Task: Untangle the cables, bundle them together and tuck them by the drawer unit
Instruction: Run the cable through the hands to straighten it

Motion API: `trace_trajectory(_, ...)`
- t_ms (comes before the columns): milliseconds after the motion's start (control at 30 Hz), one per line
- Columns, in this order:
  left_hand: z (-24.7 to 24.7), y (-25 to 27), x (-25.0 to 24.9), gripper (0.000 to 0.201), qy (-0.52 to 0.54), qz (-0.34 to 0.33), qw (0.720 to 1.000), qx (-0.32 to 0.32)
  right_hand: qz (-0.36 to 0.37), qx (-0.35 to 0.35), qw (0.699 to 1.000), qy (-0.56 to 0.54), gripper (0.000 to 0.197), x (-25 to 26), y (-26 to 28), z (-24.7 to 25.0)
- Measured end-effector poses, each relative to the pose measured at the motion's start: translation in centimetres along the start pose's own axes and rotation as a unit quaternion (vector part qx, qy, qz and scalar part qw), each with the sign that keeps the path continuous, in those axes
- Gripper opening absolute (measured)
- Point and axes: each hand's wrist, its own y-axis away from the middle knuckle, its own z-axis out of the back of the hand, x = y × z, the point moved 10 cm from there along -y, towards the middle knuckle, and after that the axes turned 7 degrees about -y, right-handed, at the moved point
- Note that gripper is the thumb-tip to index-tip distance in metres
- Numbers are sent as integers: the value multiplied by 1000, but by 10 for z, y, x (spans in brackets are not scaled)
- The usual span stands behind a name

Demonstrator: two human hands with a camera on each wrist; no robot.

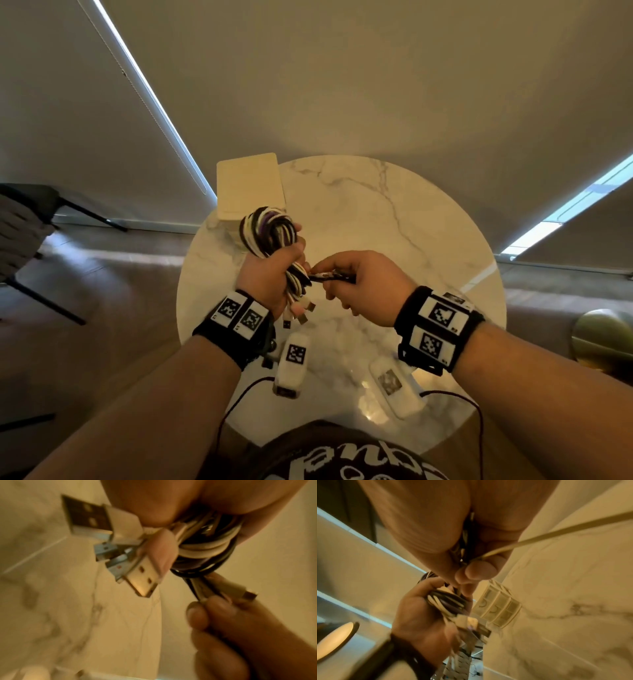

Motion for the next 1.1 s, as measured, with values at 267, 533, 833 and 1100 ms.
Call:
trace_trajectory(267,-24,19,0,44,-296,-68,936,177,-119,95,987,-44,17,-6,-4,-7)
trace_trajectory(533,-24,23,10,38,-336,-33,920,197,-201,68,964,-158,5,-21,-5,-10)
trace_trajectory(833,-39,21,2,7,-490,-86,857,134,-205,48,956,-206,17,-1,-9,-8)
trace_trajectory(1100,-3,17,26,11,-121,38,991,44,-70,-15,994,-78,15,22,-11,30)
